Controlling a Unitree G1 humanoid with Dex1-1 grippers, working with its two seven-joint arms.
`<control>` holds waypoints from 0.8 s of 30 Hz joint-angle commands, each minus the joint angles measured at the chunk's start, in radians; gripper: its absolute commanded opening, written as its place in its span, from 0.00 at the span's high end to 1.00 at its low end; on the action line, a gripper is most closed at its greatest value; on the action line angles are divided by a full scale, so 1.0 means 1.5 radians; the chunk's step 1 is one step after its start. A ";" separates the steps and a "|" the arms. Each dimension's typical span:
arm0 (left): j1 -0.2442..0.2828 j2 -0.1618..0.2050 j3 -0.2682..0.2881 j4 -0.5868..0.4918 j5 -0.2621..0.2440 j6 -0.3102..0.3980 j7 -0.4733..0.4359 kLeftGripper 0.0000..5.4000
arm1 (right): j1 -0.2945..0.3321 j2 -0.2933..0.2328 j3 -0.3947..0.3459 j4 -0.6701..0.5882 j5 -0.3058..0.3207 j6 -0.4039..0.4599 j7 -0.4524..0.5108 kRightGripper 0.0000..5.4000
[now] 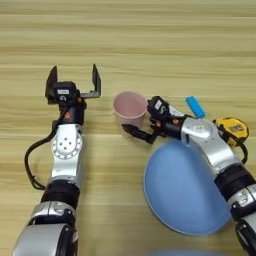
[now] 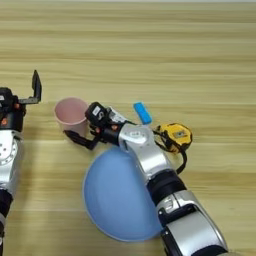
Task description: Move the objects on the table
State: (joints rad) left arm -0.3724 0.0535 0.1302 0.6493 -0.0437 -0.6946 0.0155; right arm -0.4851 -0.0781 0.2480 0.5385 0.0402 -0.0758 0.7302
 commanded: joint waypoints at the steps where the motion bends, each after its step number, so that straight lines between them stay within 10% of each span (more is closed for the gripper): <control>1: -0.005 -0.001 -0.005 0.001 0.009 -0.002 0.002 0.00 | 0.011 -0.025 -0.024 -0.056 0.025 0.007 0.019 0.20; 14: -0.008 0.001 -0.004 0.004 0.011 -0.003 0.002 0.00 | 0.200 -0.195 -0.089 -0.337 0.134 0.036 0.136 0.20; 24: -0.012 0.003 -0.003 0.012 0.010 -0.005 0.001 0.00 | 0.320 -0.268 -0.145 -0.373 0.190 0.036 0.175 0.20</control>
State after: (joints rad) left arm -0.3769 0.0540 0.1301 0.6593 -0.0420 -0.6953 0.0164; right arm -0.0331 -0.4533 0.0538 -0.0152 0.3079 -0.0127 0.9776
